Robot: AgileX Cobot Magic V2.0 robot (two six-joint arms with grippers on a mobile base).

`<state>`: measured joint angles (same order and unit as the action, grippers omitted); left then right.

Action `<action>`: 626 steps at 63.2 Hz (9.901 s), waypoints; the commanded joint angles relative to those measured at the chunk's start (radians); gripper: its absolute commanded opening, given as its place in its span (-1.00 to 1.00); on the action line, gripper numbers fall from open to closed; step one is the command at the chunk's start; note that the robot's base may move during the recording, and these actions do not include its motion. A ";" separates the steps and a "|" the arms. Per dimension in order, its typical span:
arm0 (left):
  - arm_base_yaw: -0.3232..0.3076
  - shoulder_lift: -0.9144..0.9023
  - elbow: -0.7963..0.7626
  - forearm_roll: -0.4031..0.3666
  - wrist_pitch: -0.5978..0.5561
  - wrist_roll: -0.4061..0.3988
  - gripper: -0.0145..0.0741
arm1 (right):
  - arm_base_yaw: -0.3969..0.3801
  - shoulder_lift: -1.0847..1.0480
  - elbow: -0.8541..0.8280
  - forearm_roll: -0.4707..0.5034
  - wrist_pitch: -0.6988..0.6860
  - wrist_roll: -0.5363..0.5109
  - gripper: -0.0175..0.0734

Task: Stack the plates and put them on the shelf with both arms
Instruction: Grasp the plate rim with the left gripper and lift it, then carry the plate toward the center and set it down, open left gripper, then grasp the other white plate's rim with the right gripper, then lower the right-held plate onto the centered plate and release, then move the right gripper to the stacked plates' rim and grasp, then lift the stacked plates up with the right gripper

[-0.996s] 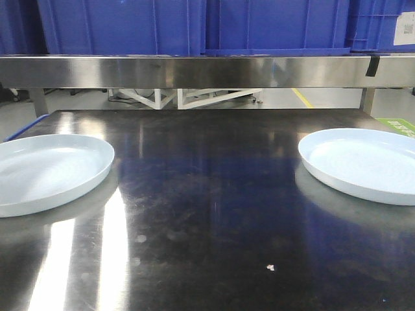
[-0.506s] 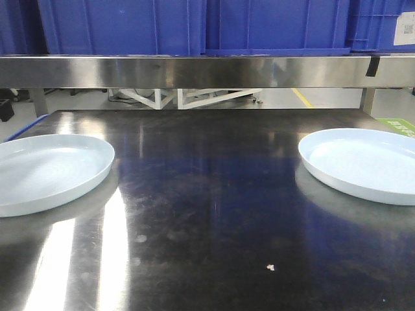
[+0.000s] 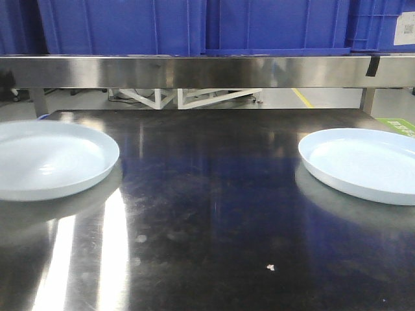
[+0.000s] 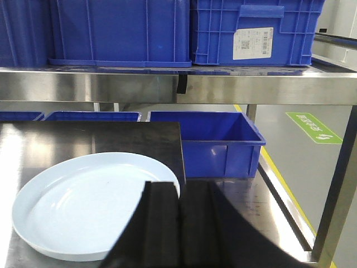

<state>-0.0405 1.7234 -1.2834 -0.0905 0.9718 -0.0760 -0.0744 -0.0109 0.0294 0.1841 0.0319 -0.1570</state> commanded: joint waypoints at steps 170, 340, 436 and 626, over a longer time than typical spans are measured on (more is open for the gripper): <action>-0.072 -1.386 0.764 0.024 -0.582 0.144 -0.48 | -0.006 -0.021 -0.028 -0.002 -0.089 -0.002 -0.49; -0.084 -1.431 0.854 0.005 -0.618 0.144 -0.48 | -0.040 1.634 -1.204 -0.064 0.778 -0.005 -0.51; -0.084 -1.431 0.854 0.008 -0.620 0.145 -0.48 | 0.454 1.522 -1.041 0.323 0.773 -0.058 -0.51; -0.084 -1.431 0.854 0.025 -0.620 0.145 -0.48 | 0.522 1.574 -0.991 0.260 0.696 0.022 -0.48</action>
<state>-0.1170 0.2839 -0.4031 -0.0642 0.4399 0.0740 0.4466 1.5943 -0.9358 0.4400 0.7242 -0.1293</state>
